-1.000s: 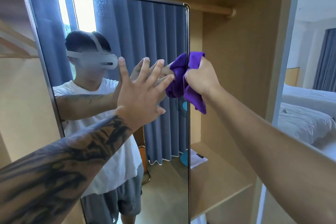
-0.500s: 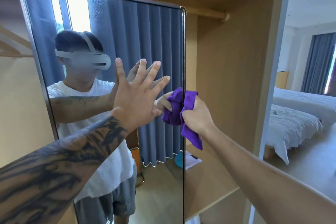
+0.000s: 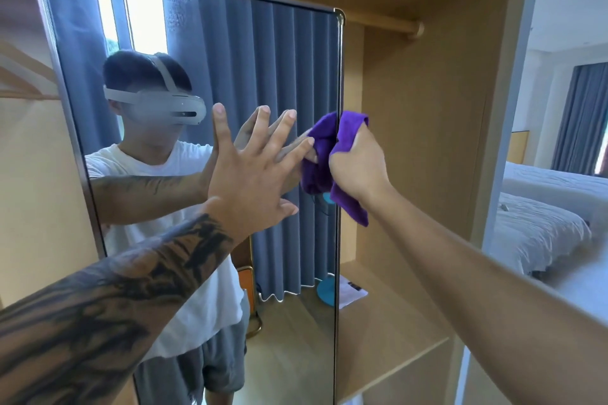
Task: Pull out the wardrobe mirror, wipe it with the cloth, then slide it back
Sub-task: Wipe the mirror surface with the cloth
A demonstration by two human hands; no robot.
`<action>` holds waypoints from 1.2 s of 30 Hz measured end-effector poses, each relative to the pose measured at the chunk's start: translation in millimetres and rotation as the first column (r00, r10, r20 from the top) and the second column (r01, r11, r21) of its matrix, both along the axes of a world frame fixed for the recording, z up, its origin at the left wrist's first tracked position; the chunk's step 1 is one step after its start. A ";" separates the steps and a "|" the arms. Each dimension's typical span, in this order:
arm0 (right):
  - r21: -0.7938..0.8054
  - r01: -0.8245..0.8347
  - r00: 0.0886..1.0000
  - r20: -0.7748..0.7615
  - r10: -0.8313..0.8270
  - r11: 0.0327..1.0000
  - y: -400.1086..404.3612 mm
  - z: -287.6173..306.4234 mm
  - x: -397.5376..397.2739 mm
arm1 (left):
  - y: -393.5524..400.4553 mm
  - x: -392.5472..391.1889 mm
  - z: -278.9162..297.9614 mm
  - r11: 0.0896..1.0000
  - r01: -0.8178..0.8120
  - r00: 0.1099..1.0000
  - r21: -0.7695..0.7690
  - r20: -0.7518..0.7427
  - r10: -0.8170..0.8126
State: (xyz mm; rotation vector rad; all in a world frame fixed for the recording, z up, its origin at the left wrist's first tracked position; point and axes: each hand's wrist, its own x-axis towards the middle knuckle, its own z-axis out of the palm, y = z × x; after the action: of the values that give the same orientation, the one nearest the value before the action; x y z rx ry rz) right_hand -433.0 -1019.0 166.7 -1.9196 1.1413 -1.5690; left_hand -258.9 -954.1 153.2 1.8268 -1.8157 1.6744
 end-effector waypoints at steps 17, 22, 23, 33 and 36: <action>-0.051 0.031 0.996 -0.076 -0.035 0.998 -6.3 -35.1 1.2 | 6.6 -4.6 2.6 0.999 -0.005 0.999 0.050 -0.046 0.008; -0.101 0.055 0.991 -0.113 -0.066 0.993 -14.1 58.0 0.2 | 4.9 -4.4 1.9 0.998 -0.023 0.999 0.054 -0.032 0.024; -0.112 0.064 0.991 -0.111 -0.077 0.992 -14.9 64.5 0.9 | 4.7 -4.6 1.8 0.998 -0.025 0.999 0.057 -0.031 0.027; -0.128 0.086 0.996 -0.013 -0.089 0.988 -12.4 -99.4 7.8 | 5.2 -5.1 2.5 0.999 -0.018 0.999 0.040 -0.034 0.020; -0.027 0.054 0.994 -0.089 -0.056 0.998 -5.5 -145.8 1.9 | 6.5 -4.7 3.9 0.998 -0.017 0.999 0.055 -0.038 0.020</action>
State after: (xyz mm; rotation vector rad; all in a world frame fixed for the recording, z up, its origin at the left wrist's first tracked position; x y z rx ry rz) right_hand -431.1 -1024.5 20.9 -2.0089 1.2269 -1.5459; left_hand -263.5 -947.6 157.1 1.8896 -1.8530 1.5987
